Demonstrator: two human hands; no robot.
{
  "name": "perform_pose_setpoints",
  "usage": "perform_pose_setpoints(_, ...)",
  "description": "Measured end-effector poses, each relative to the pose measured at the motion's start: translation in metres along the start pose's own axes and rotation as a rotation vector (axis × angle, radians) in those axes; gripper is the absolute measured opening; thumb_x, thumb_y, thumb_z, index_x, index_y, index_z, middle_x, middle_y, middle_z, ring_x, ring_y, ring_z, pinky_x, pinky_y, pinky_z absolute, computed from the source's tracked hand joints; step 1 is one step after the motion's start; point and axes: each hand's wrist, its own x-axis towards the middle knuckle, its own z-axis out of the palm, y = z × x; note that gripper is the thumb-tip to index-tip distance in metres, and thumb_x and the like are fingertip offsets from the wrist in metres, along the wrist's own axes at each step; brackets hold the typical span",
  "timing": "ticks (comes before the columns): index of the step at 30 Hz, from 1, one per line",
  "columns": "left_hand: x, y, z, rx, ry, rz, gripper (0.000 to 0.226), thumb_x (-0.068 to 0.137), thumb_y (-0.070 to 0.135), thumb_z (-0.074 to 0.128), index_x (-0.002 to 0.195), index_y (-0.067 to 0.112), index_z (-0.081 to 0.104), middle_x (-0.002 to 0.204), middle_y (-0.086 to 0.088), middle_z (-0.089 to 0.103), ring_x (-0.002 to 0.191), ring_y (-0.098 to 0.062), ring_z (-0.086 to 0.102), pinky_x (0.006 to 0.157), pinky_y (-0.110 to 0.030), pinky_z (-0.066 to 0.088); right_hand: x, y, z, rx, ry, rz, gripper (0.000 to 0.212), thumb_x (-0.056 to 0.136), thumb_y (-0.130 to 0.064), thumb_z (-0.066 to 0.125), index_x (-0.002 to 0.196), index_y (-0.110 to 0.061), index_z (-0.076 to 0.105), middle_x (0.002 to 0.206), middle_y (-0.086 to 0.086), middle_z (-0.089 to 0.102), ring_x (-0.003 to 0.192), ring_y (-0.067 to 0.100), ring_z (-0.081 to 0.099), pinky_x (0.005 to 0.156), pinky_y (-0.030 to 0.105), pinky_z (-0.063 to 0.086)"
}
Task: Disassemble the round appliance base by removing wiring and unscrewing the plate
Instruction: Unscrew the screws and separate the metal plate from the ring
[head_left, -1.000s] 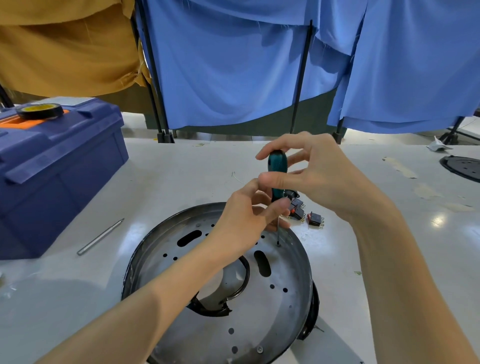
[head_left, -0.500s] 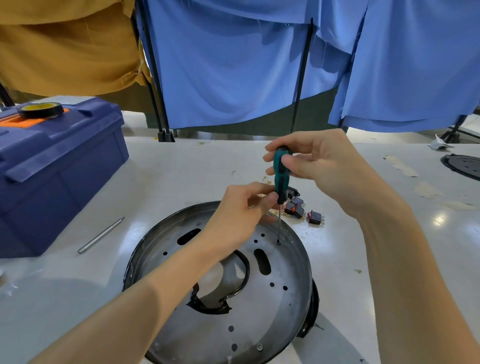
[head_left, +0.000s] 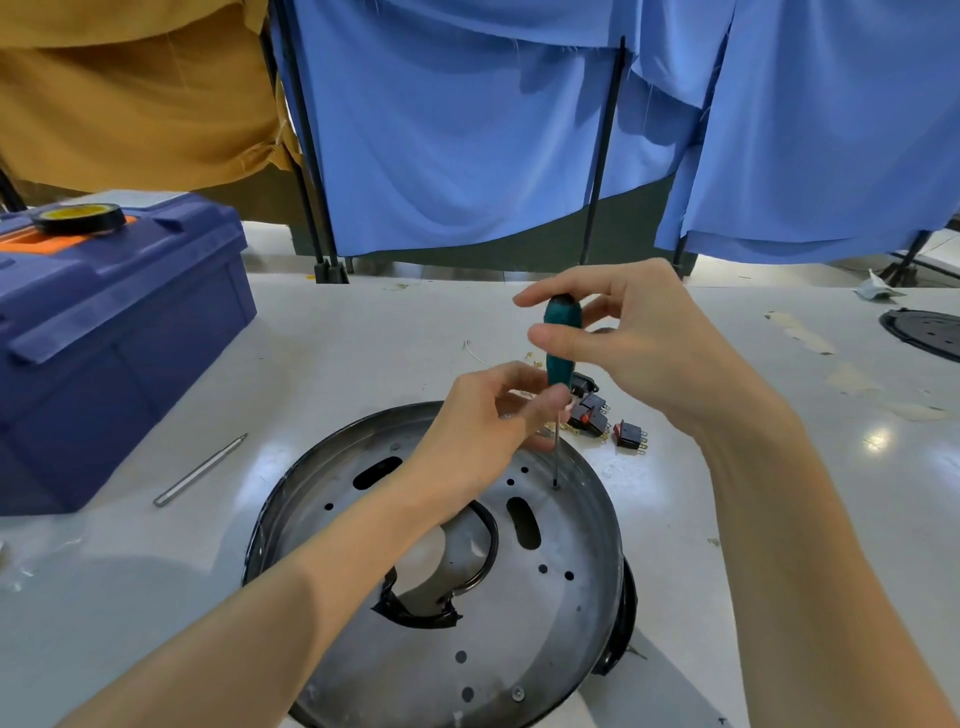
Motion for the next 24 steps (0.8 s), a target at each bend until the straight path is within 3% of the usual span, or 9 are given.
perform_pose_setpoints(3, -0.001, 0.002, 0.001, -0.022, -0.039, -0.006, 0.015, 0.096, 0.013, 0.055, 0.101, 0.019, 0.067, 0.098, 0.002, 0.073, 0.096, -0.012, 0.068, 0.079, -0.029, 0.059, -0.001, -0.001, -0.008, 0.181, -0.009, 0.046, 0.029, 0.085, 0.002, 0.066, 0.102, -0.021, 0.071, 0.093, -0.004, 0.074, 0.083, 0.01, 0.072, 0.074, 0.019, 0.057)
perform_pose_setpoints(5, 0.0, 0.002, 0.002, 0.006, -0.007, -0.002, 0.007, 0.092, 0.016, 0.061, 0.098, 0.016, 0.065, 0.096, -0.004, 0.073, 0.092, -0.016, 0.07, 0.079, -0.031, 0.059, -0.002, -0.002, -0.007, 0.186, -0.053, 0.033, 0.022, 0.087, -0.007, 0.067, 0.102, -0.023, 0.072, 0.097, -0.007, 0.073, 0.089, 0.007, 0.071, 0.076, 0.016, 0.055)
perform_pose_setpoints(8, 0.0, 0.003, 0.003, 0.048, 0.009, 0.01, 0.018, 0.088, 0.026, 0.066, 0.103, 0.018, 0.062, 0.098, -0.004, 0.072, 0.086, -0.016, 0.071, 0.08, -0.03, 0.058, -0.002, -0.002, 0.0, 0.016, -0.03, 0.013, 0.018, 0.081, -0.032, 0.075, 0.098, -0.037, 0.07, 0.1, -0.017, 0.066, 0.091, 0.001, 0.063, 0.069, 0.006, 0.048)
perform_pose_setpoints(10, -0.002, 0.004, 0.002, 0.013, -0.033, 0.01, 0.017, 0.094, 0.02, 0.058, 0.111, 0.02, 0.061, 0.099, -0.001, 0.073, 0.09, -0.013, 0.07, 0.078, -0.026, 0.058, 0.0, -0.001, -0.001, 0.001, 0.035, 0.031, 0.022, 0.083, -0.021, 0.074, 0.099, -0.035, 0.07, 0.097, -0.012, 0.067, 0.082, 0.004, 0.065, 0.067, 0.006, 0.05)
perform_pose_setpoints(13, -0.002, 0.004, 0.002, 0.018, -0.023, -0.003, 0.01, 0.094, 0.016, 0.059, 0.101, 0.02, 0.064, 0.093, 0.0, 0.074, 0.091, -0.015, 0.07, 0.077, -0.028, 0.058, -0.001, -0.003, -0.006, 0.164, -0.003, 0.07, 0.03, 0.087, 0.001, 0.063, 0.105, -0.022, 0.071, 0.095, -0.005, 0.073, 0.083, 0.005, 0.071, 0.072, 0.013, 0.055)
perform_pose_setpoints(17, -0.001, 0.003, 0.003, 0.064, -0.008, -0.027, 0.022, 0.088, 0.025, 0.067, 0.105, 0.013, 0.061, 0.091, -0.005, 0.074, 0.088, -0.021, 0.07, 0.083, -0.035, 0.057, -0.003, -0.005, 0.001, 0.058, -0.054, 0.021, 0.013, 0.086, -0.032, 0.069, 0.099, -0.033, 0.07, 0.099, -0.014, 0.066, 0.085, 0.001, 0.064, 0.067, 0.0, 0.045)
perform_pose_setpoints(19, -0.003, 0.004, 0.001, 0.045, -0.047, -0.022, 0.014, 0.093, 0.019, 0.059, 0.106, 0.016, 0.065, 0.094, -0.001, 0.075, 0.09, -0.016, 0.07, 0.082, -0.029, 0.057, -0.001, -0.003, 0.002, 0.018, -0.018, 0.042, 0.023, 0.082, -0.027, 0.074, 0.103, -0.033, 0.069, 0.096, -0.01, 0.065, 0.08, 0.005, 0.065, 0.068, 0.005, 0.05)
perform_pose_setpoints(22, -0.002, 0.004, -0.001, -0.03, -0.018, -0.042, 0.012, 0.093, 0.009, 0.058, 0.099, 0.013, 0.067, 0.089, -0.001, 0.076, 0.084, -0.015, 0.072, 0.073, -0.021, 0.057, 0.001, -0.002, 0.0, 0.16, 0.002, 0.081, 0.025, 0.089, -0.003, 0.062, 0.107, -0.02, 0.069, 0.095, -0.002, 0.072, 0.082, 0.007, 0.071, 0.075, 0.013, 0.055)
perform_pose_setpoints(24, -0.001, 0.005, 0.0, -0.014, 0.021, -0.048, 0.01, 0.087, 0.014, 0.067, 0.095, 0.009, 0.064, 0.089, -0.007, 0.073, 0.078, -0.021, 0.073, 0.072, -0.025, 0.058, -0.001, -0.003, 0.003, 0.147, -0.014, 0.052, 0.015, 0.092, -0.015, 0.062, 0.102, -0.021, 0.07, 0.095, -0.006, 0.071, 0.083, 0.0, 0.067, 0.073, 0.005, 0.05)
